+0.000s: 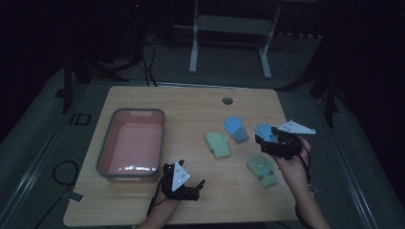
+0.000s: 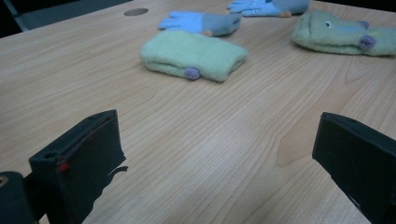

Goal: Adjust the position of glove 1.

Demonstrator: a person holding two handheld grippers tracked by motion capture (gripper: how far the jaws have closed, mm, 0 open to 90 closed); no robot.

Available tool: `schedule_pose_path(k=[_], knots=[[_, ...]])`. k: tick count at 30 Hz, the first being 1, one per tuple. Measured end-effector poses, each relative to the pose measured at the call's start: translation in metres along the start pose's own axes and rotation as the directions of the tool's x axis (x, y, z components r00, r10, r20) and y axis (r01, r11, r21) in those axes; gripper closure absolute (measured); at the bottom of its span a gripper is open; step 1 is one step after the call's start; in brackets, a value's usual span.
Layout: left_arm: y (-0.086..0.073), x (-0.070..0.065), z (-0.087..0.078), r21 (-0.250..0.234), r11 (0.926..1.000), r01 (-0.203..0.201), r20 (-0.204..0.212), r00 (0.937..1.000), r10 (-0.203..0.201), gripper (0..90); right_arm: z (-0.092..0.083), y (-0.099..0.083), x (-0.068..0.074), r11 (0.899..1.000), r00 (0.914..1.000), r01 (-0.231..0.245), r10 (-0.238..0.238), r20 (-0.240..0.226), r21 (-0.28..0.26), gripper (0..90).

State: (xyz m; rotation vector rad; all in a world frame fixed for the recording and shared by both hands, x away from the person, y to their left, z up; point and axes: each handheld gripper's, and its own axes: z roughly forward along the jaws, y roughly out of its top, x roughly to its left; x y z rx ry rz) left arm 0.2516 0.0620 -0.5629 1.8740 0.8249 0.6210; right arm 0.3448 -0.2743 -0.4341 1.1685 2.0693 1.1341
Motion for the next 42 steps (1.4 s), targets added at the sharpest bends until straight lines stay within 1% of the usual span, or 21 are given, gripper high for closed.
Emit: schedule_pose_path(k=[2,3,5,6,11,13,15,16,17,18,22,23,25,27,28,31,33,34,36,40,42], knots=[[0.000,0.000,0.000,0.001,1.0000,-0.002,0.000,1.0000,0.002,1.8,0.005,0.003,0.003,1.000,0.9994,-0.012,0.012,-0.032,0.001,31.0],[0.000,0.000,0.000,0.001,1.0000,-0.003,0.000,1.0000,0.003,1.8,0.008,0.004,0.005,1.000,0.9991,-0.004,0.004,-0.043,0.008,31.2],[0.000,0.000,0.000,0.002,1.0000,-0.005,-0.001,1.0000,0.005,1.8,0.014,0.006,0.011,0.999,0.9990,0.027,-0.026,-0.036,0.022,32.2],[0.000,0.000,0.000,0.001,1.0000,-0.007,-0.001,1.0000,0.007,1.8,0.017,0.007,0.013,0.999,0.9984,0.038,-0.037,-0.042,0.026,33.1],[0.000,-0.001,0.000,0.000,1.0000,-0.010,-0.001,1.0000,0.010,1.8,0.033,0.010,0.024,0.997,0.9948,0.064,-0.059,-0.083,0.049,36.4],[0.000,-0.001,0.000,0.001,1.0000,-0.010,0.000,1.0000,0.010,1.8,0.041,0.010,0.026,0.996,0.9924,0.067,-0.060,-0.108,0.054,39.4],[0.000,-0.001,0.000,0.001,0.9999,-0.011,0.000,0.9999,0.011,1.8,0.049,0.009,0.029,0.995,0.9890,0.071,-0.062,-0.134,0.064,44.8],[0.000,-0.001,0.000,0.001,0.9999,-0.011,0.000,0.9999,0.011,1.8,0.049,0.009,0.029,0.995,0.9890,0.071,-0.062,-0.134,0.064,44.8],[0.000,-0.001,0.000,0.000,0.9999,-0.012,0.000,0.9999,0.012,1.8,0.053,0.009,0.031,0.995,0.9880,0.071,-0.061,-0.142,0.066,45.2],[0.000,-0.001,0.000,0.000,0.9999,-0.012,0.000,0.9999,0.012,1.8,0.060,0.008,0.033,0.994,0.9853,0.072,-0.059,-0.160,0.077,48.8],[0.000,-0.001,0.000,0.000,0.9999,-0.014,0.002,0.9999,0.014,1.8,0.076,0.007,0.040,0.991,0.9800,0.094,-0.075,-0.184,0.095,51.3],[0.000,-0.001,0.000,0.000,0.9999,-0.014,0.002,0.9999,0.014,1.8,0.076,0.007,0.040,0.991,0.9800,0.094,-0.075,-0.184,0.095,51.3],[0.000,-0.001,0.000,0.000,0.9999,-0.015,0.002,0.9999,0.015,1.8,0.089,0.006,0.044,0.989,0.9757,0.098,-0.074,-0.206,0.109,54.7],[0.000,-0.001,0.000,-0.001,0.9999,-0.016,0.002,0.9999,0.016,1.8,0.093,0.006,0.045,0.989,0.9755,0.096,-0.070,-0.209,0.115,55.4],[0.000,-0.002,0.000,-0.001,0.9998,-0.018,0.002,0.9998,0.018,1.8,0.101,0.005,0.048,0.986,0.9728,0.103,-0.074,-0.220,0.127,57.3],[0.000,-0.002,0.000,-0.002,0.9997,-0.024,0.001,0.9997,0.024,1.8,0.107,0.003,0.050,0.984,0.9709,0.116,-0.084,-0.224,0.133,58.1],[0.000,-0.002,0.000,-0.001,0.9997,-0.024,0.003,0.9997,0.024,1.8,0.119,0.000,0.054,0.977,0.9689,0.138,-0.099,-0.227,0.160,58.6],[0.000,-0.002,0.000,-0.001,0.9997,-0.024,0.003,0.9997,0.024,1.8,0.119,0.000,0.054,0.977,0.9689,0.138,-0.099,-0.227,0.160,58.6],[0.000,-0.002,0.000,-0.001,0.9997,-0.024,0.003,0.9997,0.024,1.8,0.126,-0.003,0.056,0.975,0.9671,0.143,-0.101,-0.233,0.168,58.6],[0.000,-0.002,0.000,-0.001,0.9997,-0.024,0.004,0.9997,0.024,1.8,0.139,-0.009,0.060,0.968,0.9653,0.188,-0.151,-0.213,0.168,57.5],[0.000,-0.002,0.000,0.000,0.9997,-0.025,0.005,0.9997,0.025,1.8,0.147,-0.013,0.062,0.965,0.9625,0.196,-0.156,-0.222,0.173,58.1]])
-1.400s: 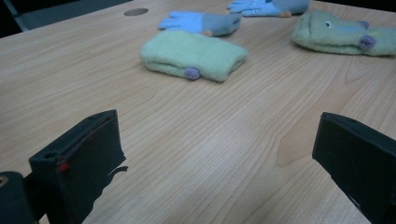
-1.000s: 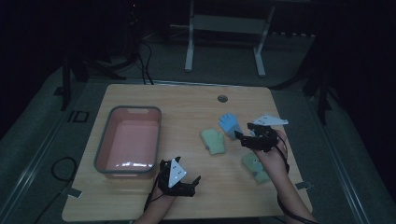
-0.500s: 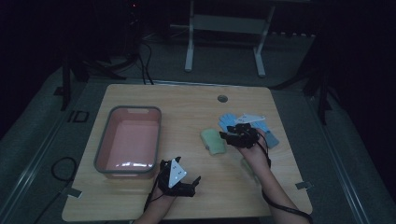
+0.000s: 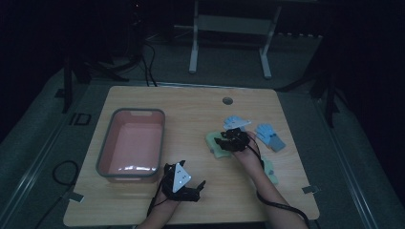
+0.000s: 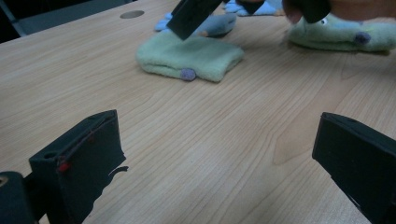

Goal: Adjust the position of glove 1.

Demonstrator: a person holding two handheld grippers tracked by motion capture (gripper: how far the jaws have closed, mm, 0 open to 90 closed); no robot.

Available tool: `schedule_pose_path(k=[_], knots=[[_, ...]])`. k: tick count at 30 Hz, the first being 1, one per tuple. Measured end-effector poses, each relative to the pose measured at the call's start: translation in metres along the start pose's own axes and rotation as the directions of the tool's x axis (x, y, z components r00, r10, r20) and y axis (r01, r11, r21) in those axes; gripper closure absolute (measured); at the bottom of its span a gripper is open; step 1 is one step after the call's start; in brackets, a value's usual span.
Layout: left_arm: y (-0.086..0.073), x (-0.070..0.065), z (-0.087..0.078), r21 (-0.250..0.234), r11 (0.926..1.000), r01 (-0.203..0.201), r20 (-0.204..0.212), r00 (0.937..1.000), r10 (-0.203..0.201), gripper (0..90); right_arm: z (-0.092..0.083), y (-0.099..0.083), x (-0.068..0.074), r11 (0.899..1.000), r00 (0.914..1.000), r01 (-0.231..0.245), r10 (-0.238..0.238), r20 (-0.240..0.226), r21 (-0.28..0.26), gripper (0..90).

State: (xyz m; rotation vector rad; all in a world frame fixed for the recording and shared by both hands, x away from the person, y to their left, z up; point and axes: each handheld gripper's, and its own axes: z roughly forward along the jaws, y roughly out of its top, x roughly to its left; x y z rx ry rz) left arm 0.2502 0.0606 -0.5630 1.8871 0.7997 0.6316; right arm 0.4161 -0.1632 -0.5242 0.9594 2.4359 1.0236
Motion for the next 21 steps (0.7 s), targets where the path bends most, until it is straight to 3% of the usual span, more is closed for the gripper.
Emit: schedule_pose_path(k=[8,17,21], knots=[[0.000,0.000,0.000,-0.001,1.0000,0.000,0.002,1.0000,0.000,1.8,0.023,-0.007,0.005,0.999,0.9999,-0.006,0.005,0.012,0.054,59.1],[0.000,0.000,0.000,0.000,1.0000,0.000,0.002,1.0000,0.000,1.8,0.027,-0.015,0.009,0.995,0.9942,-0.097,0.098,0.044,-0.013,73.3],[0.000,0.000,0.000,0.001,1.0000,0.002,0.003,1.0000,-0.002,1.8,0.027,-0.012,0.013,0.993,0.9897,-0.116,0.116,0.084,-0.004,83.3]])
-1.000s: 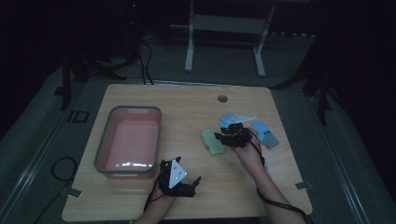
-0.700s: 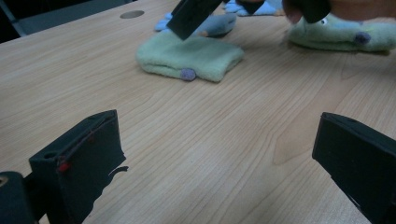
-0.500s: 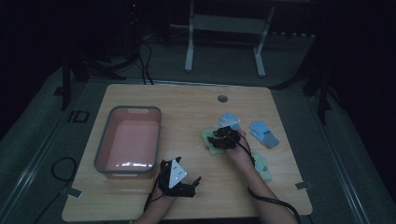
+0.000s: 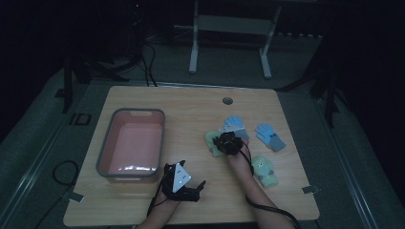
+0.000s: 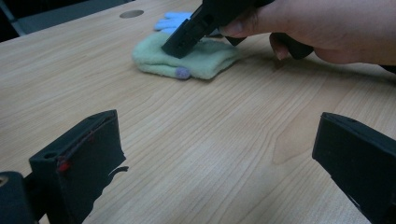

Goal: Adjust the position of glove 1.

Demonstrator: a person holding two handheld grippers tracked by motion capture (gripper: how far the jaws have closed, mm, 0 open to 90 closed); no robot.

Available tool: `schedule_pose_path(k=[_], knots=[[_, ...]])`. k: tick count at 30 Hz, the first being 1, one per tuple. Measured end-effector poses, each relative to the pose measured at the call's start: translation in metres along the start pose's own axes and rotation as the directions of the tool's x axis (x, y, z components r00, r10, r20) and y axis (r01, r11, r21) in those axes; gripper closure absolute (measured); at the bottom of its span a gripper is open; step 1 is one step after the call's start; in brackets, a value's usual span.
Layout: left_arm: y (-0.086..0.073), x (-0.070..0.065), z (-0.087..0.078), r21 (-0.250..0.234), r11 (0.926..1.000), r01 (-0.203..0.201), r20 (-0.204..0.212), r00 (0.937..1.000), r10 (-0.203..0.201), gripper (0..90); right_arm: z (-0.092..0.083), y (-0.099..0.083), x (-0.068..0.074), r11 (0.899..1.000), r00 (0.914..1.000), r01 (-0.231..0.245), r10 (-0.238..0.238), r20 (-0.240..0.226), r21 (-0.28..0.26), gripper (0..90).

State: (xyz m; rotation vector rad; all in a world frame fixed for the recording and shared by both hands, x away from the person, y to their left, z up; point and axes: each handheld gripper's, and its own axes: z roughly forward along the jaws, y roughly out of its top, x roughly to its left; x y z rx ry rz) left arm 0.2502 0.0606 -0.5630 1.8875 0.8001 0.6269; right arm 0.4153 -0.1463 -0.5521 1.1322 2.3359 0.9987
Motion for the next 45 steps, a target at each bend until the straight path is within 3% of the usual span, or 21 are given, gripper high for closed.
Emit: schedule_pose_path(k=[5,14,20,24,25,28,32,41,45], knots=[[0.000,0.000,0.000,0.000,1.0000,-0.004,-0.002,1.0000,0.004,1.8,-0.010,0.007,0.006,0.999,0.9991,-0.033,0.033,0.027,-0.015,87.2],[0.000,0.000,0.000,-0.002,1.0000,-0.006,-0.007,1.0000,0.006,1.8,-0.058,0.019,0.018,0.997,0.9952,-0.056,0.060,0.077,-0.055,87.3],[0.000,0.000,0.000,0.000,1.0000,0.000,-0.007,1.0000,0.000,1.8,-0.089,0.008,0.032,0.995,0.9925,-0.076,0.081,0.091,-0.064,87.3],[0.000,0.000,0.000,0.000,1.0000,-0.002,-0.008,1.0000,0.002,1.8,-0.098,-0.003,0.040,0.994,0.9909,-0.094,0.099,0.091,-0.052,87.2],[0.000,0.000,0.000,-0.002,1.0000,0.000,-0.008,1.0000,-0.001,1.8,-0.104,-0.015,0.046,0.992,0.9905,-0.118,0.121,0.066,-0.056,87.2],[0.000,0.000,0.000,-0.002,1.0000,-0.002,-0.007,1.0000,0.002,1.8,-0.104,-0.029,0.052,0.986,0.9865,-0.155,0.158,0.044,-0.058,87.2],[0.000,-0.001,0.000,-0.001,1.0000,-0.006,-0.006,1.0000,0.006,1.8,-0.094,-0.043,0.060,0.986,0.9841,-0.166,0.167,0.060,-0.025,87.2],[0.000,-0.001,0.000,-0.001,1.0000,-0.007,-0.003,1.0000,0.007,1.8,-0.071,-0.049,0.068,0.986,0.9821,-0.165,0.164,0.093,0.007,86.3],[0.000,-0.001,0.000,0.000,1.0000,-0.010,-0.004,0.9999,0.010,1.8,-0.064,-0.053,0.070,0.990,0.9861,-0.141,0.139,0.091,0.020,82.1]])
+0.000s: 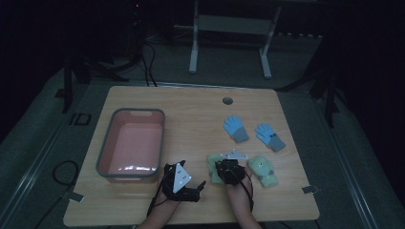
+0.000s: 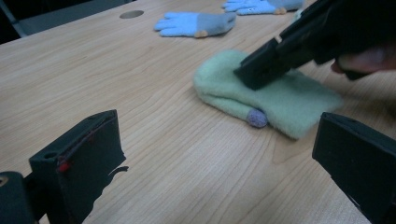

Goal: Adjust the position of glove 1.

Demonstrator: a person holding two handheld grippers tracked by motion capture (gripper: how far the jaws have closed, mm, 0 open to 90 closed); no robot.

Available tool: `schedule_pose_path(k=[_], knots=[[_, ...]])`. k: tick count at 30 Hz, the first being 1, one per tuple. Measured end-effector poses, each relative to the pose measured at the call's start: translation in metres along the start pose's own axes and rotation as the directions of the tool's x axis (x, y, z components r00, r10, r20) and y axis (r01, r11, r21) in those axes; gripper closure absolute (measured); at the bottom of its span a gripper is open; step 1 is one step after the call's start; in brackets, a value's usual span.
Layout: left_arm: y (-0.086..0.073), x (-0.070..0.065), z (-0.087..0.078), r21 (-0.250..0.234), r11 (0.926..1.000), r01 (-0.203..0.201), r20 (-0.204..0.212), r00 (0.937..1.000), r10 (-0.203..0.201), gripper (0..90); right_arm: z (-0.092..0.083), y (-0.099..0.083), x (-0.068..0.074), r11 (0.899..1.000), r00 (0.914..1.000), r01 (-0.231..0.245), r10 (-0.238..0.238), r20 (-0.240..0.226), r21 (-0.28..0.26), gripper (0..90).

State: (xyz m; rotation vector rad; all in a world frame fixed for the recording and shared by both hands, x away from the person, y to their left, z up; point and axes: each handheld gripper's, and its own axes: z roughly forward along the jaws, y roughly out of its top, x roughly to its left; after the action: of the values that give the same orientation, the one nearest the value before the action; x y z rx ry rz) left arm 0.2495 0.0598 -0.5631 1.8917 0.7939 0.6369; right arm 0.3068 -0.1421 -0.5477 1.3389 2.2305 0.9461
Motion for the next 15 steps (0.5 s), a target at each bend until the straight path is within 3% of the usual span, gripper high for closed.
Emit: schedule_pose_path(k=[2,10,15], knots=[[0.000,0.000,0.000,0.000,1.0000,-0.001,0.000,1.0000,0.001,1.8,0.001,0.000,0.001,1.000,0.9995,0.031,-0.031,0.002,0.001,78.1],[0.000,0.000,0.000,-0.001,1.0000,-0.001,0.000,1.0000,0.001,1.8,-0.003,0.004,-0.002,0.998,0.9976,0.058,-0.058,-0.038,-0.010,59.0],[0.000,0.000,0.000,0.001,1.0000,-0.003,0.001,1.0000,0.003,1.8,-0.021,0.012,-0.009,0.994,0.9940,0.100,-0.101,-0.042,-0.033,58.1]])
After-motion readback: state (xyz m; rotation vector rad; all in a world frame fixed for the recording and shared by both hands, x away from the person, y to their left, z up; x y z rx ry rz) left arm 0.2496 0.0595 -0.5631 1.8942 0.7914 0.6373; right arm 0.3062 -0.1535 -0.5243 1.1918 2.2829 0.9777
